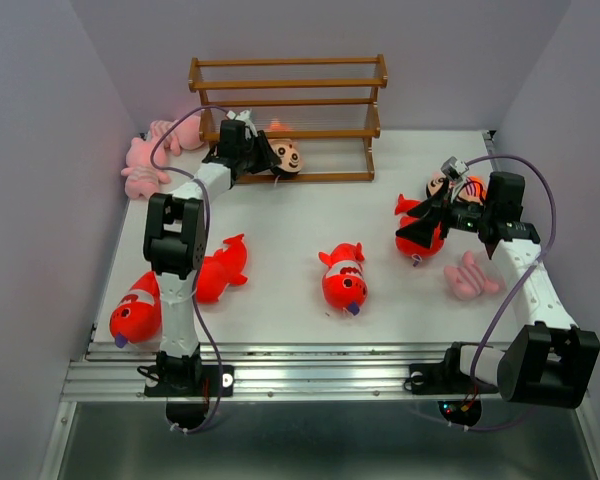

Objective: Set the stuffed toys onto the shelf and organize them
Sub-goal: Place the stuffed toy onto shelf

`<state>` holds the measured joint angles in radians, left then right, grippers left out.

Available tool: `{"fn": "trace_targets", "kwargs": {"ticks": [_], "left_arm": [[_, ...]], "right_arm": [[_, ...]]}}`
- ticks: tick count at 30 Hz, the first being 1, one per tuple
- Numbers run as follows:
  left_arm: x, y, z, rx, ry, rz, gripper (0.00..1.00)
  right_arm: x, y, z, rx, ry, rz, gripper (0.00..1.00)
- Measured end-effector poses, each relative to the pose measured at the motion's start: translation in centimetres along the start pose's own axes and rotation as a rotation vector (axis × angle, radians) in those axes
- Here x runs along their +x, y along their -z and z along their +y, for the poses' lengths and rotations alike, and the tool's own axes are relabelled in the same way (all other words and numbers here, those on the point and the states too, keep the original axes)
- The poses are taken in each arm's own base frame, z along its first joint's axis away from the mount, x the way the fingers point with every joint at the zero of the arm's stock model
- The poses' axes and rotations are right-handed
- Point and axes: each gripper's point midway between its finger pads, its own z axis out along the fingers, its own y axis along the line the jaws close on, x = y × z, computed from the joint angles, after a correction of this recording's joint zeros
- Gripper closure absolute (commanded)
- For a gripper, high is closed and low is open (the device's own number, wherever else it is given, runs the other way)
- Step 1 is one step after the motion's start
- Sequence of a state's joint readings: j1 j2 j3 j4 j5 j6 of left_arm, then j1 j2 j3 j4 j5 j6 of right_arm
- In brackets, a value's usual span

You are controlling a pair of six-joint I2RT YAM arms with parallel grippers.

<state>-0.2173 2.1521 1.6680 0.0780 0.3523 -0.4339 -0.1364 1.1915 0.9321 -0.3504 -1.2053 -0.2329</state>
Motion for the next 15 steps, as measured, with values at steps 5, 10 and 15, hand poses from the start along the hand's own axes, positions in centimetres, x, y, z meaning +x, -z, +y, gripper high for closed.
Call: {"fn": "trace_targets", "kwargs": {"ticks": [5,10,15], "left_arm": [[0.0,-0.1,0.6,-0.018,-0.003,-0.001,0.34],[-0.1,-0.1,0.9,-0.024,-0.003,-0.003,0.31],[0.2,0.1,1.3,-0.028,0.0,0.003,0.29]], "right_arm": [[0.0,0.0,0.0,0.0,0.0,0.0,0.0],[0.0,0.0,0.0,0.0,0.0,0.0,0.0],[0.0,0.0,0.0,0.0,0.001,0.0,0.0]]}}
